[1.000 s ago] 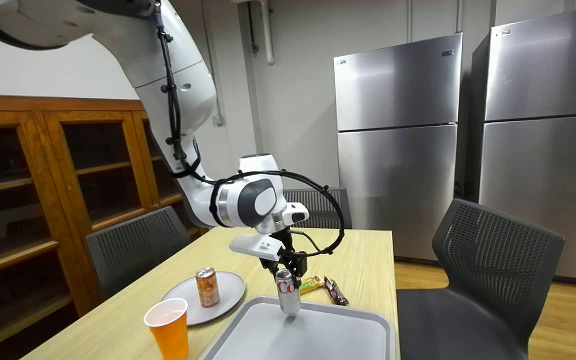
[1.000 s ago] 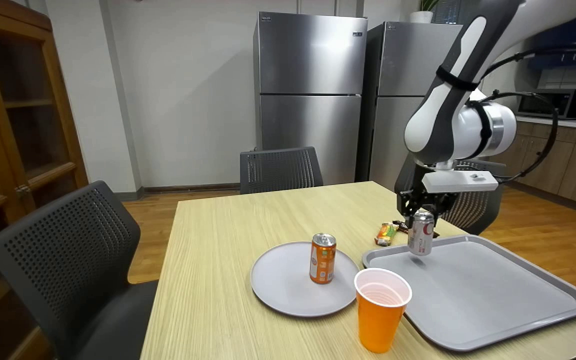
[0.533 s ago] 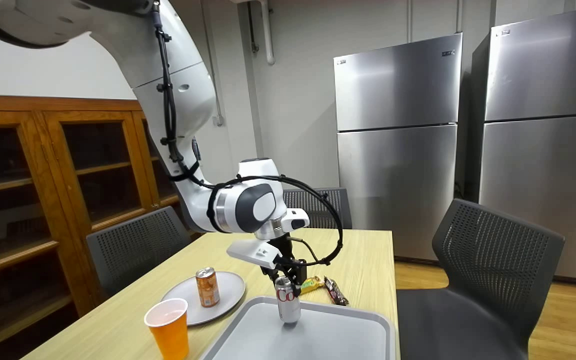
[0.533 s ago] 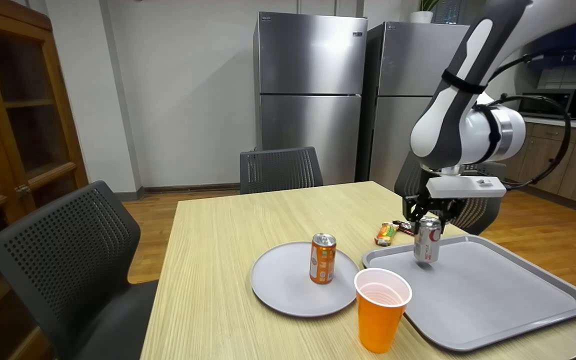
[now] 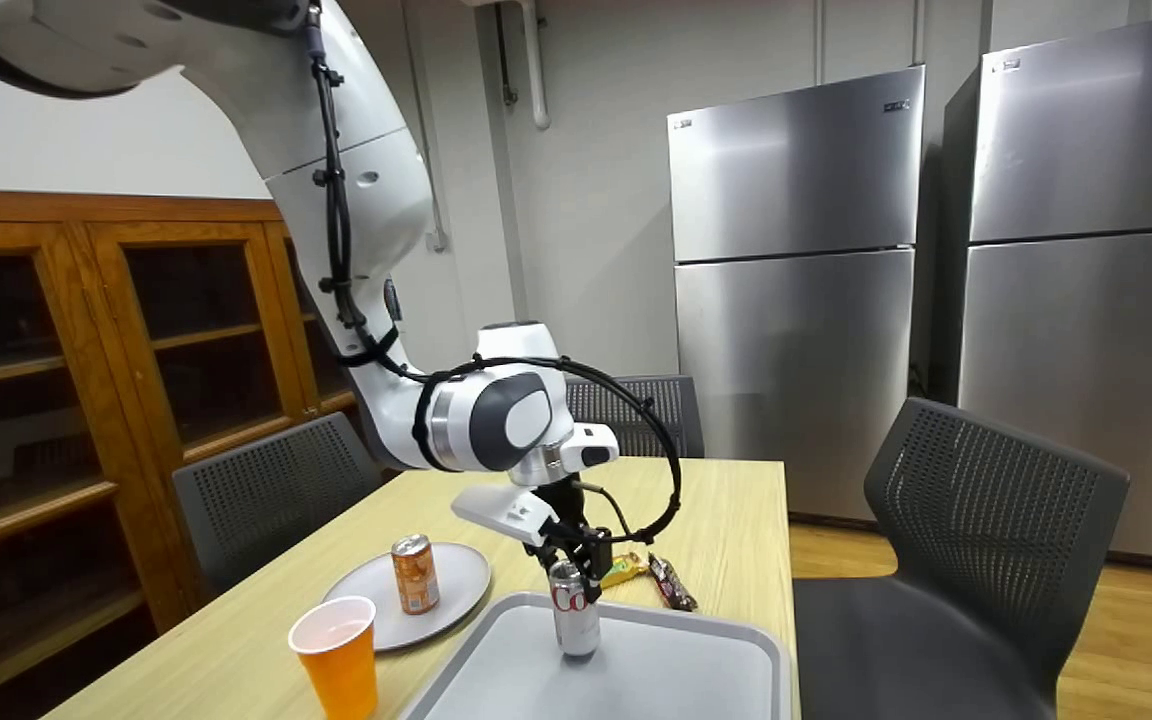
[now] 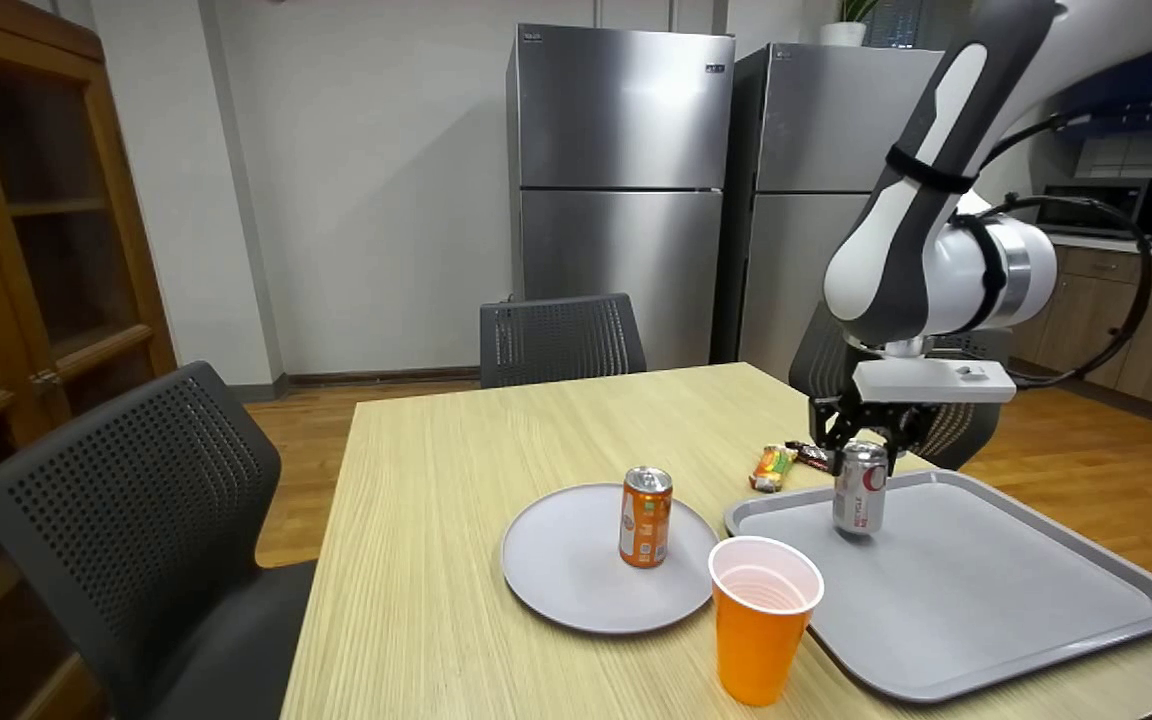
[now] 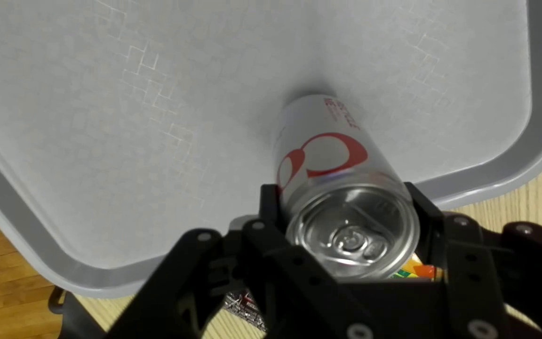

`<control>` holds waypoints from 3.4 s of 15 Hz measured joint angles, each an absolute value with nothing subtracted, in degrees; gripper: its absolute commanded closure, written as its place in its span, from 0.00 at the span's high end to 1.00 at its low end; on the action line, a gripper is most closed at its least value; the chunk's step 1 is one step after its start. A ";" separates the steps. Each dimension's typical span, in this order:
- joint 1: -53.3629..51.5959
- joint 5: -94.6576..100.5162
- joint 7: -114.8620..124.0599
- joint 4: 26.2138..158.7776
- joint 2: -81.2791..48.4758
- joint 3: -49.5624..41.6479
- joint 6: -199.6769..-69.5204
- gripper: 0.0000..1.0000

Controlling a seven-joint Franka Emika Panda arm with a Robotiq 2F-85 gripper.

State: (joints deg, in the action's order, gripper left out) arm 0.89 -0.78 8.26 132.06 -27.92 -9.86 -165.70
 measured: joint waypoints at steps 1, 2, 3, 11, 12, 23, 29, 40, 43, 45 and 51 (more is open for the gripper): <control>0.89 -0.78 8.45 132.06 -28.03 -9.89 -165.72 0.38; 0.89 -0.78 8.55 132.06 -28.15 -9.90 -165.80 0.38; 0.89 -0.78 8.60 132.06 -28.28 -9.90 -165.93 0.38; 0.89 -0.81 9.04 132.06 -29.04 -9.90 -166.24 0.89; 0.89 -0.81 9.14 132.06 -29.05 -9.90 -166.24 0.96; 0.88 -0.81 9.19 131.79 -25.25 -9.92 -167.78 1.00; 0.68 -0.80 9.19 130.32 -24.09 -7.74 -168.23 1.00; 0.52 -4.63 8.22 126.95 -24.30 2.75 -168.23 1.00; 0.57 -6.58 7.25 126.27 -24.67 5.60 -168.21 1.00; 0.57 -7.38 6.72 125.66 -25.21 6.97 -168.20 1.00; 0.59 -7.51 5.91 124.73 -26.27 7.78 -168.20 1.00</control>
State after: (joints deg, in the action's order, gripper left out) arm 0.59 -7.51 5.91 124.73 -26.27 7.78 -168.20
